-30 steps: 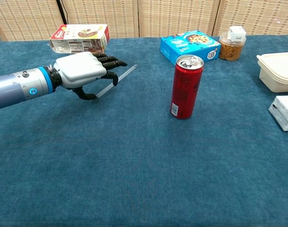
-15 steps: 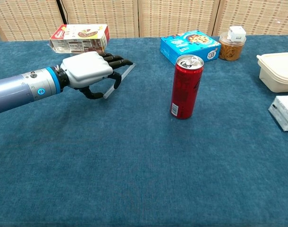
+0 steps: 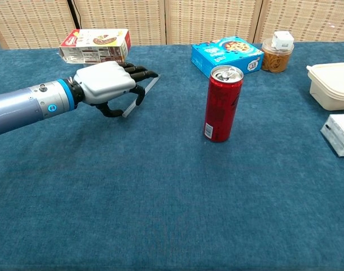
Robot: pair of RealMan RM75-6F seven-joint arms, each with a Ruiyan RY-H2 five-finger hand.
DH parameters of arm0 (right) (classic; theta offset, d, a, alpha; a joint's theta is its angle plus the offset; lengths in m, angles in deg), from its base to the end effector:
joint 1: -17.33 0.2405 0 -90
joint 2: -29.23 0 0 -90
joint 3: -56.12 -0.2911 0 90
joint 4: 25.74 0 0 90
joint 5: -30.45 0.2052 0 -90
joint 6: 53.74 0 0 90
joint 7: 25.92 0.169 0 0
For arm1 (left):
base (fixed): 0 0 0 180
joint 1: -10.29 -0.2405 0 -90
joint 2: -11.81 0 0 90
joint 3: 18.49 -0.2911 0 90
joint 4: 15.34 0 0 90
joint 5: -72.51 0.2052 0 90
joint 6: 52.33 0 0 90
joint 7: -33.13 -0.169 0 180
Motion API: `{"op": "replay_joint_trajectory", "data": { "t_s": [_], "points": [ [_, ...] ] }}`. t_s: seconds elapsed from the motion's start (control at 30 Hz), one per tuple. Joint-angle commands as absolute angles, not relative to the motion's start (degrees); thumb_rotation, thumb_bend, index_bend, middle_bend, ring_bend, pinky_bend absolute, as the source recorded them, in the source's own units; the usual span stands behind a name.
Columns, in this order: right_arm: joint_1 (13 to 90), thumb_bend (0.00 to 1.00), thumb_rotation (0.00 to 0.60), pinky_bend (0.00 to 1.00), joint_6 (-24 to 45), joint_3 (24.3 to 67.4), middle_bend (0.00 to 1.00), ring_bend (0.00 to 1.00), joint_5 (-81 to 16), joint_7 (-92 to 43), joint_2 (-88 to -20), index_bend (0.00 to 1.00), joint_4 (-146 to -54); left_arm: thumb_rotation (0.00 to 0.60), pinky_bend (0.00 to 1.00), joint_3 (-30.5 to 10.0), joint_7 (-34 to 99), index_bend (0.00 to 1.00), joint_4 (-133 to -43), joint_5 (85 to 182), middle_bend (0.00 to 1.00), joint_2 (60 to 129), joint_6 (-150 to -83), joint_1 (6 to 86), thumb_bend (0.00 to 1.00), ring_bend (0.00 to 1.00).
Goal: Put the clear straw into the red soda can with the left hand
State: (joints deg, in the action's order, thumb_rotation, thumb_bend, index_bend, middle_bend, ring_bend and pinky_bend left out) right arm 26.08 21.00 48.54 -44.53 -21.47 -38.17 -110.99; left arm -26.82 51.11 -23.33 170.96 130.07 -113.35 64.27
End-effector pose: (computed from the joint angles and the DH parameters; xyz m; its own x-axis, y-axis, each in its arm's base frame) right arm -0.3787 -0.2490 0.1712 0.3354 -0.0529 0.9406 -0.9307 0.1363 0.3396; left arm -0.1638 0.4562 -0.1027 0.7755 -0.1368 0.6164 0.3597 -0.7066 -0.6093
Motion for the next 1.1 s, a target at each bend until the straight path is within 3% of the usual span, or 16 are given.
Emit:
{"op": "replay_joint_trajectory", "data": {
  "t_s": [0.03,0.7,1.1],
  "points": [
    [26.0,0.0,0.6,0.0,21.1,48.5,0.0,0.0,-44.5,-21.4,-38.1,0.1,-111.0,0.6,0.12,-26.9,51.0,0.44,-23.2,170.9,0.0,130.2,-113.3,64.3,0.32,0.0],
    [25.8,0.0,0.6,0.0,21.5,48.5,0.0,0.0,-44.9,-21.0,-37.6,0.1,-111.6,0.6,0.12,-26.8,50.1,0.49,-23.3,170.4,0.0,131.3,-111.9,65.2,0.36,0.0],
    [25.8,0.0,0.6,0.0,21.4,48.6,0.0,0.0,-45.0,-20.7,-37.5,0.1,-111.7,0.6,0.12,-26.5,50.2,0.6,-23.4,170.0,0.0,131.4,-112.0,65.0,0.42,0.0]
  ]
}}
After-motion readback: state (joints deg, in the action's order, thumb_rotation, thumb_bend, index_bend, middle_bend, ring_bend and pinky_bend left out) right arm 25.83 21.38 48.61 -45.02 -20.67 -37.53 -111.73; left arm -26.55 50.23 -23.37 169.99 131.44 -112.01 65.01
